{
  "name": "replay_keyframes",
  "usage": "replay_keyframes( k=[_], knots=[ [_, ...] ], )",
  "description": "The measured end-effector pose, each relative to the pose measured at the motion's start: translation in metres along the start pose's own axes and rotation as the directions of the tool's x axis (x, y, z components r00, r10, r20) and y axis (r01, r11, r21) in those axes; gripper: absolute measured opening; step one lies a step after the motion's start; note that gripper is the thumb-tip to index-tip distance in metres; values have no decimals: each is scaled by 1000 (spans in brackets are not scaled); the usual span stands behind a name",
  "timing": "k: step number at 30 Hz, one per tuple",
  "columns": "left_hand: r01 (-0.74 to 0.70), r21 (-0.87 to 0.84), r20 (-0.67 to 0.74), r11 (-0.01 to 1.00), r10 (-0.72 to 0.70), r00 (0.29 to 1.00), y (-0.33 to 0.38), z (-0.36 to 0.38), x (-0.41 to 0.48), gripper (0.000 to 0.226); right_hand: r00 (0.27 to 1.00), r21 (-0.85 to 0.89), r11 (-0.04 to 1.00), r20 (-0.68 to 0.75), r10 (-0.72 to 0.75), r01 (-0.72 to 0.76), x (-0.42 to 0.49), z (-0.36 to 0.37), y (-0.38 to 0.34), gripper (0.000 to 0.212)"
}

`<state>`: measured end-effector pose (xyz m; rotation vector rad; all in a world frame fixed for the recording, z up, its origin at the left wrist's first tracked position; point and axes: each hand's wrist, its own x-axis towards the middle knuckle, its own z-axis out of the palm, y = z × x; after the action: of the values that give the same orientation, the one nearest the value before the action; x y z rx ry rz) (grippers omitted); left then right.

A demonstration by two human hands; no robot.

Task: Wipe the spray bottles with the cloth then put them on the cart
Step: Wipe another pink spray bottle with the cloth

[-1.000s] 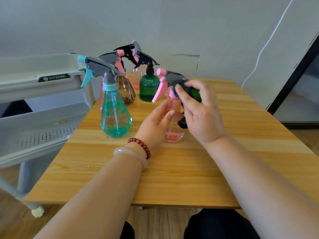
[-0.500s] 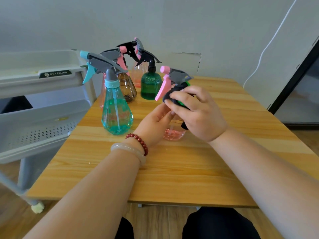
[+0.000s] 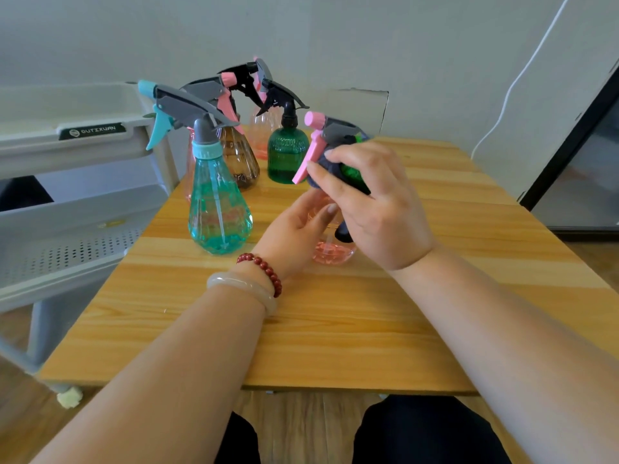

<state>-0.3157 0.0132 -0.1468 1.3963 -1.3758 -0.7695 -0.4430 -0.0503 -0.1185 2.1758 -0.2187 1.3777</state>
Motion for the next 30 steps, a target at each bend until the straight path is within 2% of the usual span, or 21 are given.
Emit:
replay_keyframes(
  k=[4, 10, 13, 15, 17, 23, 27, 30],
  knots=[
    [-4, -2, -14, 1000, 4, 1000, -3, 1, 1, 23, 999, 43, 998, -33, 40, -39, 1, 2, -4, 22],
    [-28, 12, -33, 1000, 28, 999, -6, 1, 3, 32, 995, 41, 998, 91, 39, -43, -19, 10, -4, 17],
    [-29, -7, -17, 1000, 29, 999, -8, 1, 4, 26, 993, 42, 993, -7, 114, -114, -7, 0, -6, 15],
    [-36, -14, 5, 999, 36, 999, -10, 0, 4, 37, 986, 14, 988, -51, 157, -156, 1, -3, -1, 21],
    [-42, -7, 17, 999, 42, 999, -10, 0, 4, 47, 984, -3, 984, -31, 177, -177, -2, -3, 3, 26],
    [-73, -21, -4, 997, 73, 997, -10, 0, 2, 43, 986, 5, 989, 82, 144, -145, -27, -5, -2, 19],
    [-59, -10, 1, 998, 59, 998, -10, 2, 3, 50, 974, -8, 976, -64, 218, -219, 4, -10, 1, 27],
    [-47, -36, -3, 998, 47, 999, -11, 1, 4, 49, 970, -16, 971, -45, 239, -239, 3, 1, 1, 26]
  ],
)
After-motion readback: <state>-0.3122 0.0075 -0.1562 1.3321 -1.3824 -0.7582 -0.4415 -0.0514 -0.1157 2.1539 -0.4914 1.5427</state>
